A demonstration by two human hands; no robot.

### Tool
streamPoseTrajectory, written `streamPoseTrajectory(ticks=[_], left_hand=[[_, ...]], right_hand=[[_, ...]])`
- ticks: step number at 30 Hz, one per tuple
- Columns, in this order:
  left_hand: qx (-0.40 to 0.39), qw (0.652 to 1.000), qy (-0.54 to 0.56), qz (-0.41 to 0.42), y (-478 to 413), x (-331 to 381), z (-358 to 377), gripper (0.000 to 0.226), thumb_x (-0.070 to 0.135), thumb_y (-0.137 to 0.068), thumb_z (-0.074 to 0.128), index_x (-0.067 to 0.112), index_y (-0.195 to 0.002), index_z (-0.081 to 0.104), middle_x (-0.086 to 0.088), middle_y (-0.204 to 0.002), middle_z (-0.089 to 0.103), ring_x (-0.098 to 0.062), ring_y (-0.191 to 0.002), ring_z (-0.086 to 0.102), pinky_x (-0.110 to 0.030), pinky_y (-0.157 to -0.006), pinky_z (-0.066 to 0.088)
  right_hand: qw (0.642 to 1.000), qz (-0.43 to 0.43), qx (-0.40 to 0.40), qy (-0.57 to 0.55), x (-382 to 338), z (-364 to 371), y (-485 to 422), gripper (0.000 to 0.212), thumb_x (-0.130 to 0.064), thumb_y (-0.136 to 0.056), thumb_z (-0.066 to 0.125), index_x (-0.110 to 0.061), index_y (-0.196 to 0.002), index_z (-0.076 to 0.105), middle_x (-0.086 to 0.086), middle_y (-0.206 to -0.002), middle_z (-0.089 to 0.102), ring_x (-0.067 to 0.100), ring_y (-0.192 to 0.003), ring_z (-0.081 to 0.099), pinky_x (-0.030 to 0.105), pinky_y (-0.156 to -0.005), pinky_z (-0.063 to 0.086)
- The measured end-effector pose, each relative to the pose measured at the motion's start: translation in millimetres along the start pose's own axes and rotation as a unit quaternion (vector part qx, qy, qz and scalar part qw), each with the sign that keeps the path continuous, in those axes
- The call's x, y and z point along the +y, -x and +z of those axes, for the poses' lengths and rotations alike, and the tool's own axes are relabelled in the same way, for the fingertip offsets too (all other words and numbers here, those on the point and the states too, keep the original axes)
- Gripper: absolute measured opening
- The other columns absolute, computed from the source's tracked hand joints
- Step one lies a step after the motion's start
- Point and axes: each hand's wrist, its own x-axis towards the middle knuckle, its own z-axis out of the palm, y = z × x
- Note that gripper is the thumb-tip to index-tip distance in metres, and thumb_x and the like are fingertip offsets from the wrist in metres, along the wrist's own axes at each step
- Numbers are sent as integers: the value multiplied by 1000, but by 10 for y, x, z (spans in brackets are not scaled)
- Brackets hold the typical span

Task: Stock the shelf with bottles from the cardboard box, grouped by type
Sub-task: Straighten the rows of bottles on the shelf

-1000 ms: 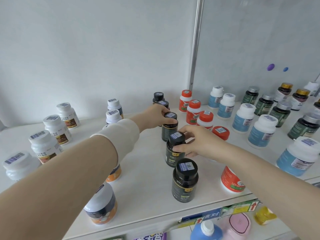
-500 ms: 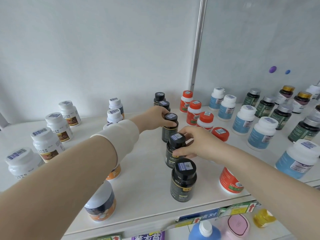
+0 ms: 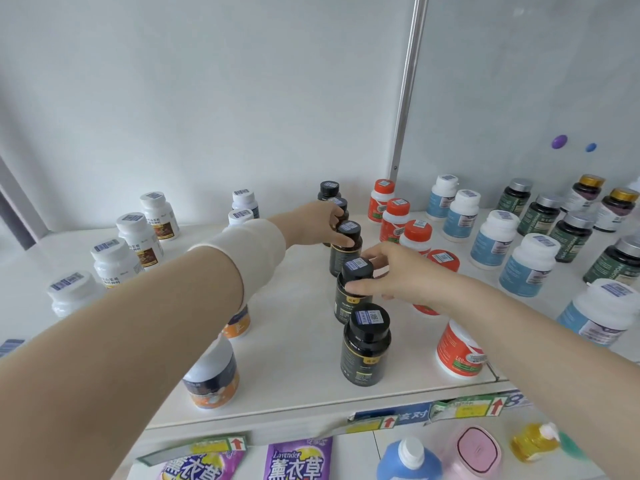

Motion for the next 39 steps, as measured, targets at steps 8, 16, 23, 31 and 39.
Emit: streamPoseTrajectory(ticks=[8,16,23,31,39], left_hand=[[34,984,-173,-25,619,-238,-815,47,31,-84,66,17,-126,52,0,-126,57,-19,-113,52,-27,-89,42],[-15,905,-420,-63,1004,-957,-1209,49,37,-86,62,27,-131,44,3,-129,51,-26,-112,54,-43,-93,46],[7,988,-151,24,959,-1253,-926,45,37,-85,64,20,-124,53,2,-123,58,-19,-107,56,-32,-94,44],[16,1000,-6,27,756,-1343,-459,57,39,-80,68,18,-129,48,1,-117,50,-16,-99,46,-22,-82,33],[19,999,20,26,708,-1385,-414,28,38,-78,71,19,-95,58,14,-74,49,-8,-70,48,-15,-57,34]], right_hand=[[986,-71,77,133,-589,-233,14,59,-38,-79,69,-14,-129,47,2,-128,57,13,-100,50,24,-81,38],[943,-81,59,317,-1116,328,-103,58,-33,-81,67,-14,-131,43,5,-134,50,22,-120,48,34,-98,42],[983,-59,27,173,-1076,815,-165,64,-34,-71,78,-19,-125,48,-3,-123,55,13,-106,53,26,-90,44],[998,-61,9,-24,-819,1229,-223,46,-25,-67,81,-26,-104,55,-11,-103,62,3,-89,61,10,-70,48],[991,-73,39,-103,-698,1383,-310,41,-18,-64,82,-38,-87,55,-12,-93,64,9,-82,64,24,-73,52]])
